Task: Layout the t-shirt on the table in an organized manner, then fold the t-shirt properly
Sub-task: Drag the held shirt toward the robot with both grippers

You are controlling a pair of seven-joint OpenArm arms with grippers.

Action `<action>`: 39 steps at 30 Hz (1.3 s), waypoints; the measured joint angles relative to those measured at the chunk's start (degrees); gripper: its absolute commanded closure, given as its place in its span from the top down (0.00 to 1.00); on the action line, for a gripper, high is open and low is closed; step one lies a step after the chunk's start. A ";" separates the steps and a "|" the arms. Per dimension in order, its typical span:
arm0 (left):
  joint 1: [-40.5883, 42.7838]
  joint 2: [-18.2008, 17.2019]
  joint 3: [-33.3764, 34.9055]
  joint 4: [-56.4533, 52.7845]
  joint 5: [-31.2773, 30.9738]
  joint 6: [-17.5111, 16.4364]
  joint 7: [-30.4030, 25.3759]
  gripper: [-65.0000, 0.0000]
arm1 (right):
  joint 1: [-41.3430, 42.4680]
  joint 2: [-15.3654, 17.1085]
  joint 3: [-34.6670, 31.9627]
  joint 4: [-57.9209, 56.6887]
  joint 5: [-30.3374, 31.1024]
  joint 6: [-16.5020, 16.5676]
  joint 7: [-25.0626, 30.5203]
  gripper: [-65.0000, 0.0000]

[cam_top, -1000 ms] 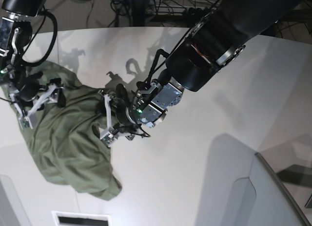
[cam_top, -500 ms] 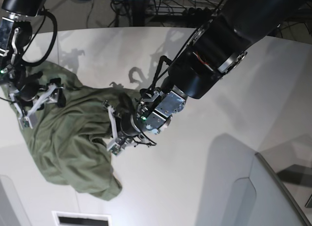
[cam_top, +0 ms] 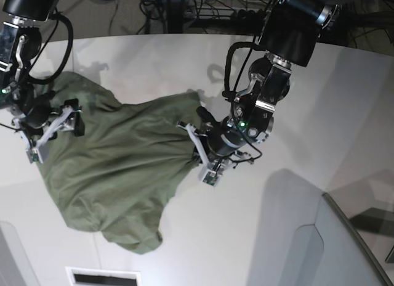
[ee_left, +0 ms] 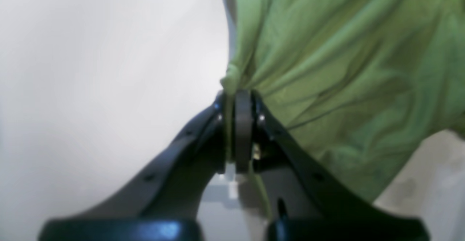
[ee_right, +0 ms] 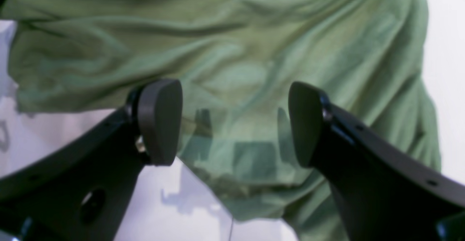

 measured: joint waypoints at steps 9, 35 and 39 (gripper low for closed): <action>12.11 0.76 -8.41 9.05 11.87 -0.44 2.99 0.00 | -0.13 1.90 -10.21 0.00 0.42 0.50 -0.07 0.67; 5.81 2.10 -4.81 18.82 12.90 -0.17 3.10 0.54 | -2.51 1.95 -9.77 2.34 0.52 0.50 -0.04 0.52; -1.05 3.13 2.64 4.09 11.85 -1.01 2.80 0.00 | -3.82 1.46 -6.40 2.32 0.66 0.02 0.33 0.00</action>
